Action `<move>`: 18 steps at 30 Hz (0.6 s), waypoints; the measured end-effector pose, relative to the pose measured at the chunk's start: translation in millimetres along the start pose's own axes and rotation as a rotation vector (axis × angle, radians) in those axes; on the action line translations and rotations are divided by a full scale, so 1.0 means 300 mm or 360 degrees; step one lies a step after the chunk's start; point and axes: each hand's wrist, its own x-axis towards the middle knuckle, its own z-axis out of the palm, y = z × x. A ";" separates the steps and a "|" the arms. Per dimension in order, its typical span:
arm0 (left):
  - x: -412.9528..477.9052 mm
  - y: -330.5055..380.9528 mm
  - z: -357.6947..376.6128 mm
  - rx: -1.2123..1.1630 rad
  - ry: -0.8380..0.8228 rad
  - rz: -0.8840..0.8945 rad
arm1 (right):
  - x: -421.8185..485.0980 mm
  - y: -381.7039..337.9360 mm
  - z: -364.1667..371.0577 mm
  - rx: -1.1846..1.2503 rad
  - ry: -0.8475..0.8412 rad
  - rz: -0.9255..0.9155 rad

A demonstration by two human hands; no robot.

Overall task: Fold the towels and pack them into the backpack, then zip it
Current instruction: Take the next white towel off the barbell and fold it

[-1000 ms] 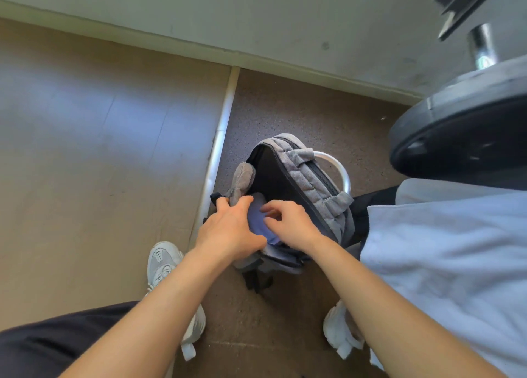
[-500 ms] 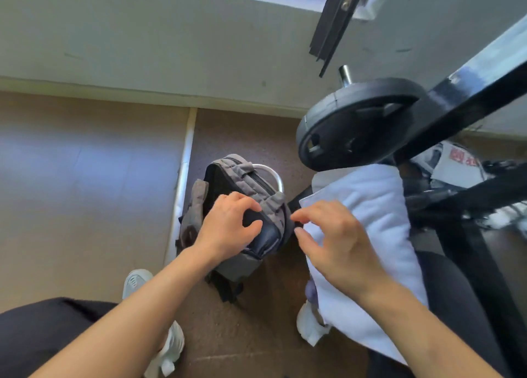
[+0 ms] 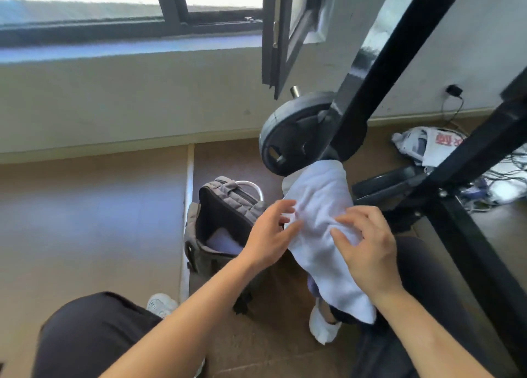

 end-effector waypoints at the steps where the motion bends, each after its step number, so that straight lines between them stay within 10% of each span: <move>1: 0.029 0.020 0.009 -0.0029 0.0047 -0.0016 | 0.001 0.006 0.002 0.0006 0.0008 -0.0007; 8: 0.186 0.128 0.014 -0.0220 0.0139 -0.0139 | 0.011 0.030 0.019 0.0077 -0.0013 0.0041; 15: 0.146 0.170 0.012 0.0459 0.0706 0.0189 | 0.013 0.036 0.020 0.0134 -0.0012 0.0061; 18: 0.130 0.172 0.015 0.0449 0.0563 0.0218 | 0.013 0.035 0.019 0.0167 -0.0026 0.0083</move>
